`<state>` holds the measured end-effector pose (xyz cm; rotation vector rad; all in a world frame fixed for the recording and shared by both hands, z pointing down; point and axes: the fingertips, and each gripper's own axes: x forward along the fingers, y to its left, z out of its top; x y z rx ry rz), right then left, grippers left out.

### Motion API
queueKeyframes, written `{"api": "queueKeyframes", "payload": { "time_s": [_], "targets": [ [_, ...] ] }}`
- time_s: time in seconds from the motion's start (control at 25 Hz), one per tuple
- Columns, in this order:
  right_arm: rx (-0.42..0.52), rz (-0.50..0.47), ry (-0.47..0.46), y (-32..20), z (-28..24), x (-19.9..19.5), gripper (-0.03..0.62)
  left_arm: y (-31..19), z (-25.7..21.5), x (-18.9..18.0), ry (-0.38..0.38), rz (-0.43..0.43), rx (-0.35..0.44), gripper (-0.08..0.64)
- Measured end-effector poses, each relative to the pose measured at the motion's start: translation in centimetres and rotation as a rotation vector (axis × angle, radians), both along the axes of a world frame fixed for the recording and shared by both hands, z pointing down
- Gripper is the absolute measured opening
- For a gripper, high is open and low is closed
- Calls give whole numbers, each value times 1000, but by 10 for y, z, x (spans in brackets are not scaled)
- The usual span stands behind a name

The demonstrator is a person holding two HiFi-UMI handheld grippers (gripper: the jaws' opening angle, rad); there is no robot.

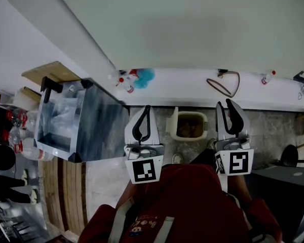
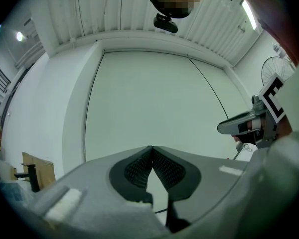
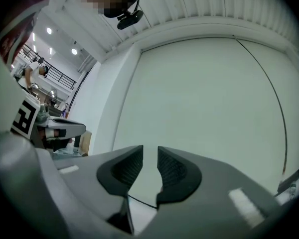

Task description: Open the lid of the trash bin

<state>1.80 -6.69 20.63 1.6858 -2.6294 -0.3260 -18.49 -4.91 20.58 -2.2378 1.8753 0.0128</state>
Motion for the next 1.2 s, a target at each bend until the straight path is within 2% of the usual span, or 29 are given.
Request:
{"api": "queueKeyframes", "payload": {
  "time_s": [0.2,1.2],
  "targets": [
    [2,-8,33,-1,4,-9,2,2,4,-4,9,-9,-8,5],
    [-3,4,15,0,5,-7,0,5,8,-9,26,-13,-22,5]
  ]
}}
